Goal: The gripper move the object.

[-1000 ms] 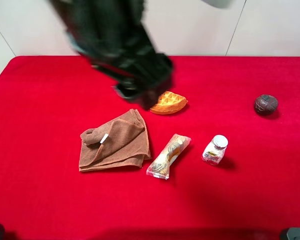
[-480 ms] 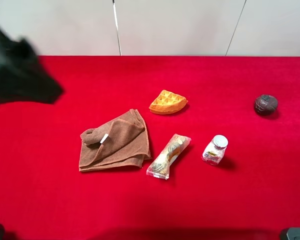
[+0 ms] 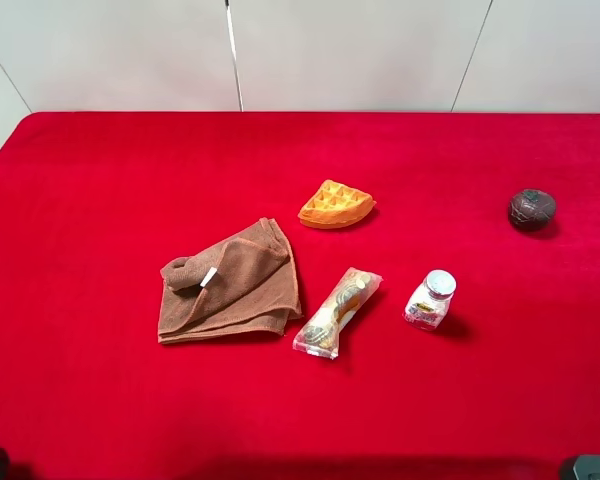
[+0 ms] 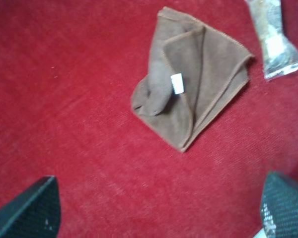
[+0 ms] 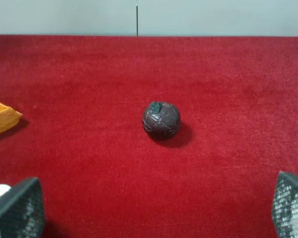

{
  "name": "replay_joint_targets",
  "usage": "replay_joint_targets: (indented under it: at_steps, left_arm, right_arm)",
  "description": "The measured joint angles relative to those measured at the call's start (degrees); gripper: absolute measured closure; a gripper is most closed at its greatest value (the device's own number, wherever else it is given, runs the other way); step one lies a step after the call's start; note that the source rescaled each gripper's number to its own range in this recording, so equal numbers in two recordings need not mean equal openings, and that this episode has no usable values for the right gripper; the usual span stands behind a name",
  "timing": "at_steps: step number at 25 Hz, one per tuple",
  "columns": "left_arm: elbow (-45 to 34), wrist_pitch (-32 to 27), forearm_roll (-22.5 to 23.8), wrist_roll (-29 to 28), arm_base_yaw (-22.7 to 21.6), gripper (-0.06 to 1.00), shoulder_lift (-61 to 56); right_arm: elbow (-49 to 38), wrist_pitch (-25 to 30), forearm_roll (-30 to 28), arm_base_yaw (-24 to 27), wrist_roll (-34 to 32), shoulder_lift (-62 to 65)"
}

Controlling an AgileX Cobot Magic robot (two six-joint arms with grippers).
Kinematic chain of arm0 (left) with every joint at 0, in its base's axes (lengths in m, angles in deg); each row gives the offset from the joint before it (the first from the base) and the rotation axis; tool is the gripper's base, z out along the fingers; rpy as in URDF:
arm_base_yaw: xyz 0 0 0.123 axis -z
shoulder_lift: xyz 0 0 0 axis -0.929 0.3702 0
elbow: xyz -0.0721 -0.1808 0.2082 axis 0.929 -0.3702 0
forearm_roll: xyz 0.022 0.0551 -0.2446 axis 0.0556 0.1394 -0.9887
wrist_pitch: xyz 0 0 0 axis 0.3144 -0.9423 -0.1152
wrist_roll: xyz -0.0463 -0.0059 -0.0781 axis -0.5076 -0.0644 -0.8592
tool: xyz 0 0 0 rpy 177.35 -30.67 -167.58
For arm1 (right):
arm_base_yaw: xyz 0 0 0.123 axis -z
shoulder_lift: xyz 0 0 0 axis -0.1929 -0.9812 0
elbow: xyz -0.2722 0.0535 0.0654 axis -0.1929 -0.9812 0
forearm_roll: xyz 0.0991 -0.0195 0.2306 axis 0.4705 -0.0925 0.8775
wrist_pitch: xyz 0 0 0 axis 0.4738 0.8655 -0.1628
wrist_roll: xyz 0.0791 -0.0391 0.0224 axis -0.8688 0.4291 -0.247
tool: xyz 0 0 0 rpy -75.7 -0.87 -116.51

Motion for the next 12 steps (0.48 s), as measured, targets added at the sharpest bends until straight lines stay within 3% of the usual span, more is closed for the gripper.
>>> replay_joint_targets:
  at_steps: [4, 12]
  left_arm:
    - [-4.0, 0.0, 0.3, 0.1, -3.9, 0.27, -5.6]
    - [-9.0, 0.0, -1.0, 0.8, -23.7, 0.27, -11.7]
  right_arm:
    - [0.0, 0.0, 0.0, 0.0, 0.0, 0.0]
    - [0.0, 0.0, 0.0, 0.0, 0.0, 0.0]
